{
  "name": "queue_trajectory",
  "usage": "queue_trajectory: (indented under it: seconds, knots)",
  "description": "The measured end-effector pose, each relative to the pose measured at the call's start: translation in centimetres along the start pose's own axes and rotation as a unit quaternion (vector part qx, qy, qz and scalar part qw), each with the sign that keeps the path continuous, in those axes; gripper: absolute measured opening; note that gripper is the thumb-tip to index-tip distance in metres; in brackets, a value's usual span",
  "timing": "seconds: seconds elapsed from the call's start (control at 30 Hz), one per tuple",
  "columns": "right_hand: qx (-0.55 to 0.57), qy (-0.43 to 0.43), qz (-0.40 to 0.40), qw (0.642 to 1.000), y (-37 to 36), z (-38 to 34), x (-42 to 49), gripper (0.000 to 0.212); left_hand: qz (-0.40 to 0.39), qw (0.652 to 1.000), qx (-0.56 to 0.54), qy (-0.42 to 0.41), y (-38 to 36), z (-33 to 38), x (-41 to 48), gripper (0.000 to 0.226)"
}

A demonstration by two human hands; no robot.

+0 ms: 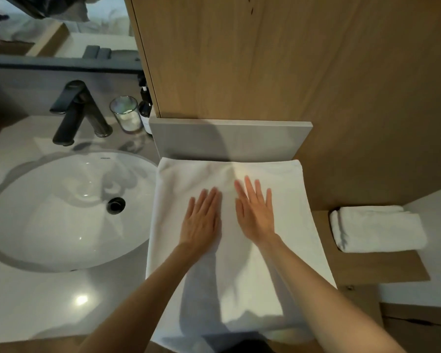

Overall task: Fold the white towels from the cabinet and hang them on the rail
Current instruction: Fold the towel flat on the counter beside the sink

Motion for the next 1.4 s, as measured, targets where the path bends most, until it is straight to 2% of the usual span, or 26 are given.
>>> queue_trajectory:
  seconds: [0.13, 0.33, 0.53, 0.67, 0.87, 1.0, 1.07, 1.23, 1.4]
  knots:
    - [-0.015, 0.038, -0.006, 0.999, 0.2, 0.7, 2.3, 0.059, -0.044, 0.998, 0.044, 0.013, -1.0, 0.1, 4.4, 0.071]
    - [-0.075, 0.024, -0.001, 0.997, 0.1, 1.7, 3.3, 0.05, -0.003, 0.997, 0.072, -0.005, 0.0, -0.6, 6.6, 0.061]
    - [-0.044, 0.026, -0.012, 0.999, 0.9, 3.8, 3.6, 0.066, -0.015, 0.994, 0.088, 0.059, 1.2, -4.9, 5.7, 0.062]
    - [-0.055, 0.025, -0.006, 0.998, 1.5, 5.4, 3.4, 0.06, 0.0, 0.994, 0.078, 0.078, 2.1, -7.7, 4.4, 0.062]
    - [-0.016, -0.041, -0.009, 0.999, 2.0, 9.4, 1.9, 0.058, 0.006, 0.995, 0.053, 0.079, 2.3, -8.7, 3.4, 0.061]
    - [0.012, -0.114, -0.034, 0.993, 1.7, 8.2, 1.1, 0.054, -0.017, 0.993, 0.037, 0.114, 2.4, -7.9, 3.2, 0.063]
    - [0.037, -0.14, -0.044, 0.988, 1.2, 6.2, 0.0, 0.052, -0.002, 0.991, 0.016, 0.13, 2.5, -6.7, 2.4, 0.066]
    - [0.042, -0.06, 0.001, 0.997, -1.0, -1.7, -4.9, 0.055, 0.036, 0.995, -0.02, 0.092, 0.0, -1.0, -2.3, 0.058]
    - [-0.027, 0.016, -0.009, 0.999, -2.0, -2.4, -8.6, 0.05, 0.035, 0.994, 0.008, 0.098, -0.4, -0.2, -7.2, 0.053]
Point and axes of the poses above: each hand's wrist, its own x-axis towards the middle knuckle, its own y-axis out of the back of the hand, z = x × y, the point moved 7 cm from there along x, towards the middle knuckle, and after that the axes turned 3 degrees about -z, right-handed, at the moved point
